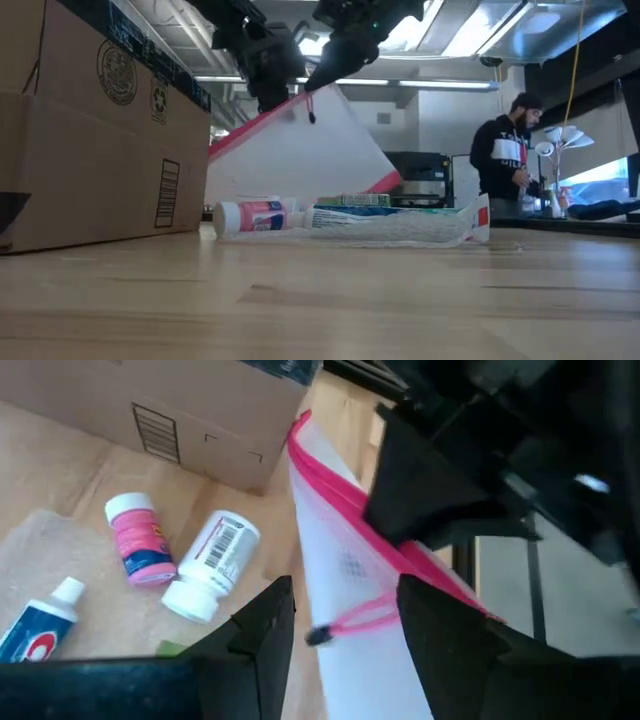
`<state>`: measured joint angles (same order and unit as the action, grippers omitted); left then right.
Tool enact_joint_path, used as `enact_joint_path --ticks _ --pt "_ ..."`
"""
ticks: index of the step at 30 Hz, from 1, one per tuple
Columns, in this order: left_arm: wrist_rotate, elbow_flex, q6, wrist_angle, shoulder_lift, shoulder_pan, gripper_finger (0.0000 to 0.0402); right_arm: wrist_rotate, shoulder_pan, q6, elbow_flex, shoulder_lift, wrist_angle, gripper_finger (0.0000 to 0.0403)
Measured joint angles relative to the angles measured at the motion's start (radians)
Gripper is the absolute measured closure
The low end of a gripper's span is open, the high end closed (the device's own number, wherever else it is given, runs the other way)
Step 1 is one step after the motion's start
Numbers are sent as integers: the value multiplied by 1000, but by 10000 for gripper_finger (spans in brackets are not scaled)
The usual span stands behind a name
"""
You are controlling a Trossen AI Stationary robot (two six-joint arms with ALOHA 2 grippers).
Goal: Unpack boxes
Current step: Open the transparent zip bag
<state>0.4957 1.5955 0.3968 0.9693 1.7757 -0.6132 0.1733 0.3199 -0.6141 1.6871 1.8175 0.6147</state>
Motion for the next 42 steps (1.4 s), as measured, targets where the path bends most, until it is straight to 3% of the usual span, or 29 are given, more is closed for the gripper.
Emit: enact_joint_path --ticks 22,34,42 --pt "2 0 81 78 26 3 401 -137 -45 -55 0 0 3 231" --pt "134 0 101 78 28 30 401 -182 -45 -117 0 0 -21 231" --pt "144 0 117 96 28 46 401 -212 -46 -124 0 0 -28 231"
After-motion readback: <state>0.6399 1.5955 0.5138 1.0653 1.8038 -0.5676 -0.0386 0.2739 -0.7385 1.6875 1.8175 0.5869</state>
